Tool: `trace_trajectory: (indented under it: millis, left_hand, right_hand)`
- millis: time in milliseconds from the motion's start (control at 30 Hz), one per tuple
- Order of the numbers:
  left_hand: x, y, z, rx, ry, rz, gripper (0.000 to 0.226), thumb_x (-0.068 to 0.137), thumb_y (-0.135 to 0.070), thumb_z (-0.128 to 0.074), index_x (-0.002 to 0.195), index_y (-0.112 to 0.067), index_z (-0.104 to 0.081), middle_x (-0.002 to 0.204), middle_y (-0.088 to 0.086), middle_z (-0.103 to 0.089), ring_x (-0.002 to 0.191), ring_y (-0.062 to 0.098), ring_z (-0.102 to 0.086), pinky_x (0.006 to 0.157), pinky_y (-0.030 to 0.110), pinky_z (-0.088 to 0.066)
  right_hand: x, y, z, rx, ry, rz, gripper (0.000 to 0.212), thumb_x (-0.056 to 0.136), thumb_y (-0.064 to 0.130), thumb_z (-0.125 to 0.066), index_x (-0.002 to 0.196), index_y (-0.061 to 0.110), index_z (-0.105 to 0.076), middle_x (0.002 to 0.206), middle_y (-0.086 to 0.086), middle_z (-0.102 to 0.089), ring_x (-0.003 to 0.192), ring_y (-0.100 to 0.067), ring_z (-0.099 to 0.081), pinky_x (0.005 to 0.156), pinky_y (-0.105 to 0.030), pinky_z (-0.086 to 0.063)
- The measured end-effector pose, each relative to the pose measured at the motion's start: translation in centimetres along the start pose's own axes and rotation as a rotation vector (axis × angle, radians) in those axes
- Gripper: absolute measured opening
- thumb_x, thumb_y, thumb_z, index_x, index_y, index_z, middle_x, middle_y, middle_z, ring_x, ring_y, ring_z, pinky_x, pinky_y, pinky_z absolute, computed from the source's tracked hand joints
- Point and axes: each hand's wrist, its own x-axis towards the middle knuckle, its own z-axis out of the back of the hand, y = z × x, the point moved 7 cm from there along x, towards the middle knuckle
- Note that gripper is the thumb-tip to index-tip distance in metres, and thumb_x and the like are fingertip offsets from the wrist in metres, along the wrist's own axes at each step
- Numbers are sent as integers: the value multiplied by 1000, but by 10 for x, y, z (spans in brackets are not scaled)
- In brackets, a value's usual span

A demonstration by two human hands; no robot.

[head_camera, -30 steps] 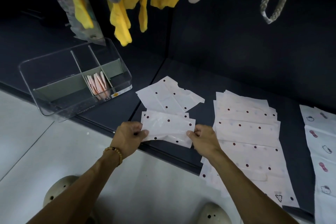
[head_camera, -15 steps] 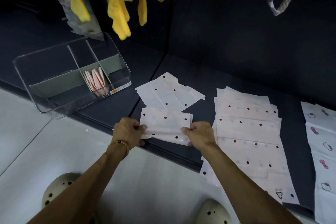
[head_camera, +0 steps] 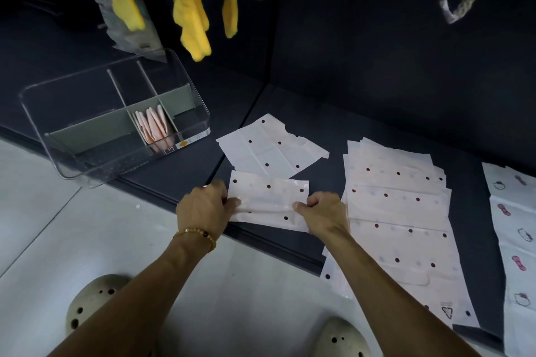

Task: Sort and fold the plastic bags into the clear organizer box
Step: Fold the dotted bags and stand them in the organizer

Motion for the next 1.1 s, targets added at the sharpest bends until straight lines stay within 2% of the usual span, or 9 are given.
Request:
trace_trajectory:
  millis: [100, 200, 367, 533, 633, 700, 833, 1033, 1100]
  left_hand:
    - [-14, -25, 8, -1, -175, -285, 28, 83, -27, -69, 105, -13, -61, 104, 7, -60, 92, 27, -60, 68, 37, -55]
    - [-33, -44, -11, -19, -108, -610, 31, 88, -19, -64, 117, -8, -64, 126, 10, -61, 118, 31, -56, 93, 41, -50]
    - [-34, -27, -29, -27, -2, -697, 41, 91, -22, -59, 130, -10, -56, 140, 5, -50, 131, 24, -45, 106, 43, -39]
    - [-35, -15, -42, 128, 143, -765, 56, 98, -40, -22, 147, -15, -29, 154, 0, -22, 143, 17, -18, 116, 42, -13]
    - [-33, -8, -49, 235, 212, -784, 63, 95, -57, -6, 147, -25, 11, 153, -8, 15, 143, 10, 14, 114, 31, 14]
    - [-32, -7, -49, 273, 213, -804, 66, 91, -61, 1, 143, -26, 21, 150, -10, 25, 140, 8, 24, 111, 29, 22]
    - [-31, -6, -48, 282, 220, -806, 71, 87, -66, 7, 144, -26, 21, 150, -8, 23, 136, 7, 29, 108, 29, 25]
    - [-27, -3, -43, 263, 247, -825, 61, 97, -52, -13, 144, -27, 17, 153, -10, 16, 138, 6, 25, 110, 30, 23]
    - [-27, -4, -42, 223, 237, -803, 60, 98, -49, -16, 146, -27, 12, 154, -12, 11, 142, 6, 17, 112, 27, 21]
  right_hand:
    - [-1, 3, -1, -29, -14, 20, 26, 82, 30, -71, 65, 16, -58, 66, 5, -57, 65, -12, -54, 58, -23, -40]
    - [-2, 5, 0, -58, -43, 54, 27, 83, 30, -71, 66, 14, -58, 66, 3, -58, 61, -10, -52, 52, -21, -37]
    - [4, 4, 4, -46, -12, 81, 26, 84, 30, -70, 66, 15, -58, 70, 2, -60, 72, -17, -58, 65, -25, -43]
    - [2, 7, 6, -147, -56, 126, 21, 83, 30, -72, 82, 14, -59, 78, 1, -63, 81, -22, -64, 69, -29, -48]
    - [-20, 35, 3, -490, -285, 456, 34, 83, 28, -71, 109, 12, -58, 105, -6, -62, 96, -27, -59, 77, -37, -51]
    - [-45, 52, -28, -590, -233, 780, 46, 89, 33, -62, 126, 6, -56, 132, -14, -55, 118, -32, -52, 95, -43, -47]
    - [-64, 23, -82, -758, 205, 882, 75, 97, 59, -8, 153, 11, 1, 161, -5, 10, 148, -17, 12, 120, -39, 3]
    - [-45, -13, -31, -932, 172, 868, 69, 97, 55, -10, 154, 18, -1, 159, 3, 15, 147, -12, 12, 119, -38, 6]
    - [-44, -5, -22, -910, 127, 892, 62, 99, 51, -32, 151, 19, -25, 161, -2, -10, 148, -17, -12, 120, -42, -8]
